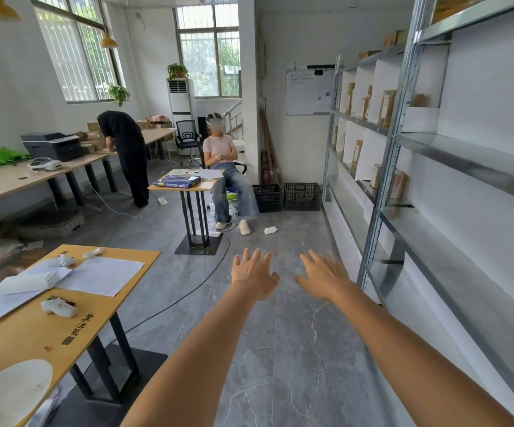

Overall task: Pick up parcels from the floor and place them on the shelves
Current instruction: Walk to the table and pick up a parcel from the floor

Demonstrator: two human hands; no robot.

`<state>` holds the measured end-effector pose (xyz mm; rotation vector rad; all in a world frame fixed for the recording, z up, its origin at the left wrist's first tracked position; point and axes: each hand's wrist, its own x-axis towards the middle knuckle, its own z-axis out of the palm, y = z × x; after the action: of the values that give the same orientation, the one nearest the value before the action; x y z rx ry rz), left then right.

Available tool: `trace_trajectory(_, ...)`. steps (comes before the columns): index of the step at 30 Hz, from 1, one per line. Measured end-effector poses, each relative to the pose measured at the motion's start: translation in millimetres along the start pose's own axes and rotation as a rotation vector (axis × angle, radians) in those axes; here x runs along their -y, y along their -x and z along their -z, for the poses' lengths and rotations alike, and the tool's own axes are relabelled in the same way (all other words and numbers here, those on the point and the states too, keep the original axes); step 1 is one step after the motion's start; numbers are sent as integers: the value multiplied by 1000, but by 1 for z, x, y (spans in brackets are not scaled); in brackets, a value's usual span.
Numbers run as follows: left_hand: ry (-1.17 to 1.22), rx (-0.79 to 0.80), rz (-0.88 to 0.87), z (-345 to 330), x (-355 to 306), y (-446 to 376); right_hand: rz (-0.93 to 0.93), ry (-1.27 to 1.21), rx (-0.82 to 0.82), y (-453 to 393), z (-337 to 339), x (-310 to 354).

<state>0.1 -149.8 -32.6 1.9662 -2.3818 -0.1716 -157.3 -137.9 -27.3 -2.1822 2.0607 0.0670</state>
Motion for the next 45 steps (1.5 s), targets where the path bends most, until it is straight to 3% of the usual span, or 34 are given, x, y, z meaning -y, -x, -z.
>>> trace_trajectory(6, -5, 34, 56, 1, -1, -109, -7, -35, 45, -106, 14, -34)
trace_trajectory(10, 3, -56, 83, 17, 5, -175, 1, -40, 29, -172, 34, -51)
trace_trajectory(20, 9, -35, 106, 5, 43, -306, 112, -45, 26, -312, 35, -33)
trace_trajectory(29, 106, -41, 225, 3, 146, -456, 217, 42, 24, -490, 44, 36)
trace_trajectory(33, 98, -54, 262, 12, 189, -509, 257, 70, -52, -565, 55, 72)
trace_trajectory(45, 64, -14, 459, 21, 300, -644, 476, 78, 0, -757, 53, 154)
